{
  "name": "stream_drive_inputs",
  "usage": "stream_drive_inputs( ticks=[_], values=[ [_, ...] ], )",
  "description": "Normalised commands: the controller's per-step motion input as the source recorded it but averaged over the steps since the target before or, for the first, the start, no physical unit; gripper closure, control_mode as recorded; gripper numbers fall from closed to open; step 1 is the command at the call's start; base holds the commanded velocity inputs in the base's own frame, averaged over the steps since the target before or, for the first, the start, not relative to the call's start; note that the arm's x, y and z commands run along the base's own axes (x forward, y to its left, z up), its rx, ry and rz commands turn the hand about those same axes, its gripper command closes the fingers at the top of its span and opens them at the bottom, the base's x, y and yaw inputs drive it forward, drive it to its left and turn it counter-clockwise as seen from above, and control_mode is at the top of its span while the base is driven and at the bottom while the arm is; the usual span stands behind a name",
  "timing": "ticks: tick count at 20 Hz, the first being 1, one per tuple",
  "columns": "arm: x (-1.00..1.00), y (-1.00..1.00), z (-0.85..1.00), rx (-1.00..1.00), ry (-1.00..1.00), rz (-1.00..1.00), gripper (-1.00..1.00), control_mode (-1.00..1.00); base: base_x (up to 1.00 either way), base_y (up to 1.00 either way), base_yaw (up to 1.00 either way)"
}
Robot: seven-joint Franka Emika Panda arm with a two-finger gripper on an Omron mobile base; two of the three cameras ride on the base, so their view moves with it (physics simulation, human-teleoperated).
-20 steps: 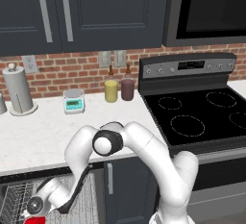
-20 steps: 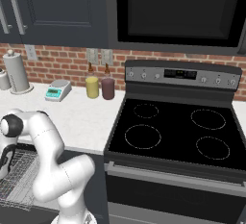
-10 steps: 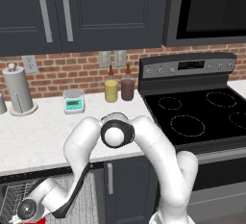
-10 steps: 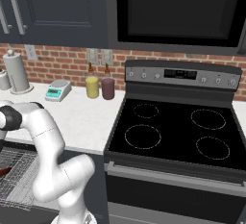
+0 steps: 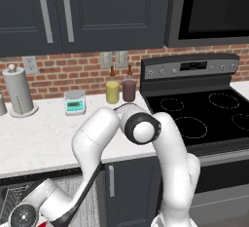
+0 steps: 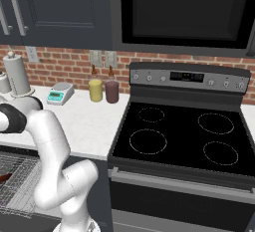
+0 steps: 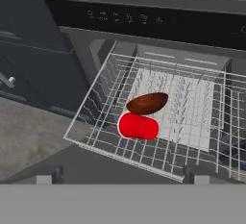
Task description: Pick up the cup and bowl from the counter, place them in the dishwasher, and close the dishwasher door.
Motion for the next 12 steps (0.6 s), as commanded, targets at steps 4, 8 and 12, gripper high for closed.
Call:
stream_drive_inputs(
  ticks=[4,8,12],
  values=[
    [-1.0,0.15,0.61,0.17,-0.09,-0.02,-1.0,-1.0,0.0,0.0,0.0],
    [-1.0,0.53,0.44,0.1,-0.09,-0.07,-1.0,-1.0,0.0,0.0,0.0],
    [-1.0,-0.01,-0.18,0.03,0.0,-0.11,-1.0,-1.0,0.0,0.0,0.0]
  ],
)
